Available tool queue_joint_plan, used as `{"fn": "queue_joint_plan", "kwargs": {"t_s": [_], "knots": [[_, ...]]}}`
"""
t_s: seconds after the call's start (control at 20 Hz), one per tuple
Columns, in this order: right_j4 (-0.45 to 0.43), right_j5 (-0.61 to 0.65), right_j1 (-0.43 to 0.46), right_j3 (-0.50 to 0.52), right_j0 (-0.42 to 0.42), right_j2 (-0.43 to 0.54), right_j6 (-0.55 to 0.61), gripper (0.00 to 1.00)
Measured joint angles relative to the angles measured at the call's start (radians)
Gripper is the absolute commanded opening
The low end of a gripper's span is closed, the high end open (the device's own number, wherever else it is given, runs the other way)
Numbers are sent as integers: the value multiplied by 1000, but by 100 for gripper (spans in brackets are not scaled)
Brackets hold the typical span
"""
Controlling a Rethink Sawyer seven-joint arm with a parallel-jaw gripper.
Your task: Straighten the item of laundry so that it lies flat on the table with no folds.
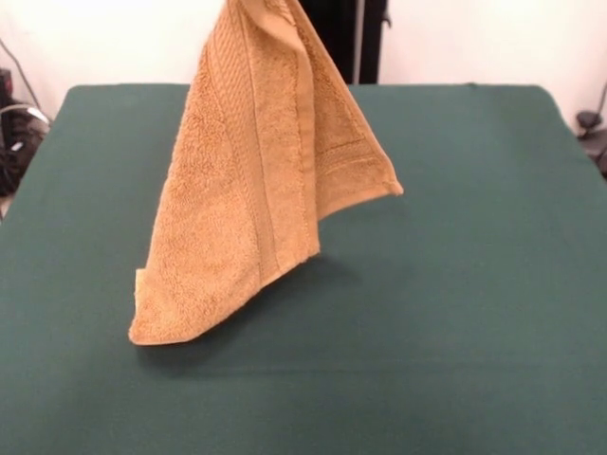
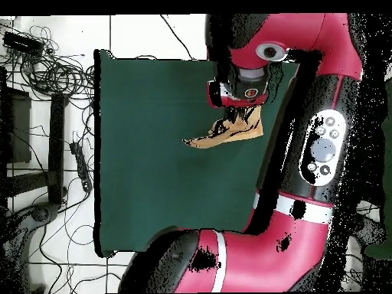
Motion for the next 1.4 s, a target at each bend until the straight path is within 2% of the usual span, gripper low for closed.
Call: {"fn": "queue_joint_plan", "kwargs": {"t_s": [0.4, 0.45, 1.4], "knots": [[2, 0, -25, 17, 0, -8, 0, 0], [4, 0, -35, 18, 0, -9, 0, 100], [7, 1, -95, 18, 0, -11, 0, 100]]}}
